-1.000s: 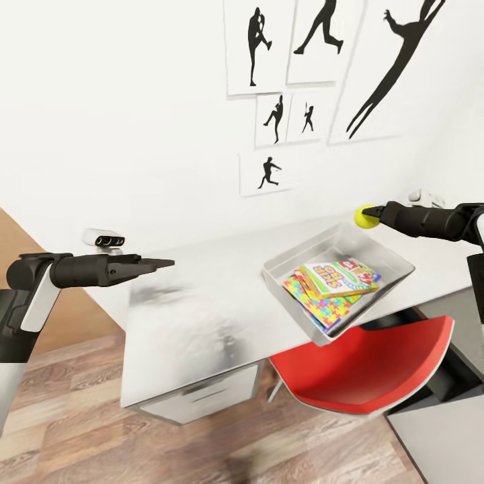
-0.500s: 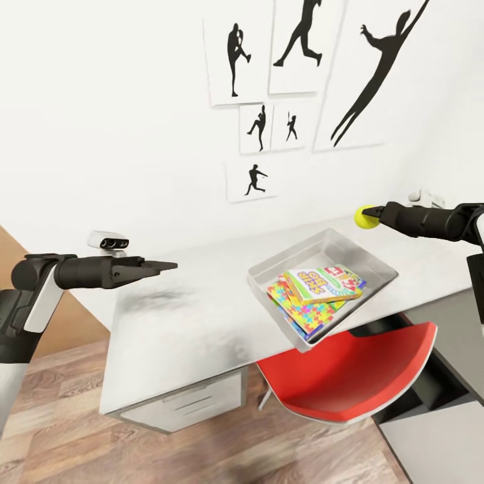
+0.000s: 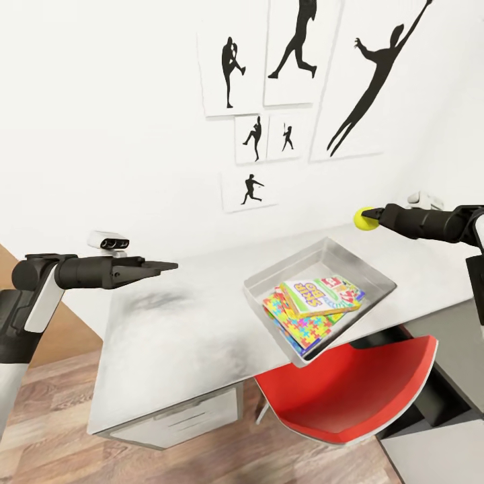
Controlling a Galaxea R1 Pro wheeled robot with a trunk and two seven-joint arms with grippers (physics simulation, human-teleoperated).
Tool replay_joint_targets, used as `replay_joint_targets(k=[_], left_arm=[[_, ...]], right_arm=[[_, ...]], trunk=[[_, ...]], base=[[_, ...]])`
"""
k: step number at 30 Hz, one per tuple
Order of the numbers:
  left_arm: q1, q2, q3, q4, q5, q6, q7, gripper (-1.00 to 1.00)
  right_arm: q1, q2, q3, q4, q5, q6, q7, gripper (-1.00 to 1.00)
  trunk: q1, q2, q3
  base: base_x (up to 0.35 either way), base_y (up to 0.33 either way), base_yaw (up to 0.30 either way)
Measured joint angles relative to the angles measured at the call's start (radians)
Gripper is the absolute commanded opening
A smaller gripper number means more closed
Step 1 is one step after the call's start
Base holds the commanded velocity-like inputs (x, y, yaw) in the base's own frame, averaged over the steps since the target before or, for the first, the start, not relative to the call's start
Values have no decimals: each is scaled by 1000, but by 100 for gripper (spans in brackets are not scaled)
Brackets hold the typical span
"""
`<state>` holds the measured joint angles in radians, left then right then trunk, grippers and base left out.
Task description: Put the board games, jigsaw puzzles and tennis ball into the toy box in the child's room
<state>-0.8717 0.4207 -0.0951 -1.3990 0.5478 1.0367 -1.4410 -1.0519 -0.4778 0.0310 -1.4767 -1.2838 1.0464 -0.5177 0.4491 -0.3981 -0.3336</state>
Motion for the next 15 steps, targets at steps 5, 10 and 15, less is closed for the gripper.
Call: replay_joint_targets(k=[5,10,15], left_arm=[[0,0,0,0,0,0,0,100],[0,0,-1,0,-1,0,0,100],[0,-1,-2,0,0,0,-1,100]], right_arm=[[0,-1,1,1,0,0,1,-100],[0,-1,1,1,2,0,0,-100],[11,0,1,2,2,0,0,-100]], trunk=[[0,0,7],[0,0,8],[0,0,8]], base=[[27,-40,0],[2,-3,0],[98,-46,0]])
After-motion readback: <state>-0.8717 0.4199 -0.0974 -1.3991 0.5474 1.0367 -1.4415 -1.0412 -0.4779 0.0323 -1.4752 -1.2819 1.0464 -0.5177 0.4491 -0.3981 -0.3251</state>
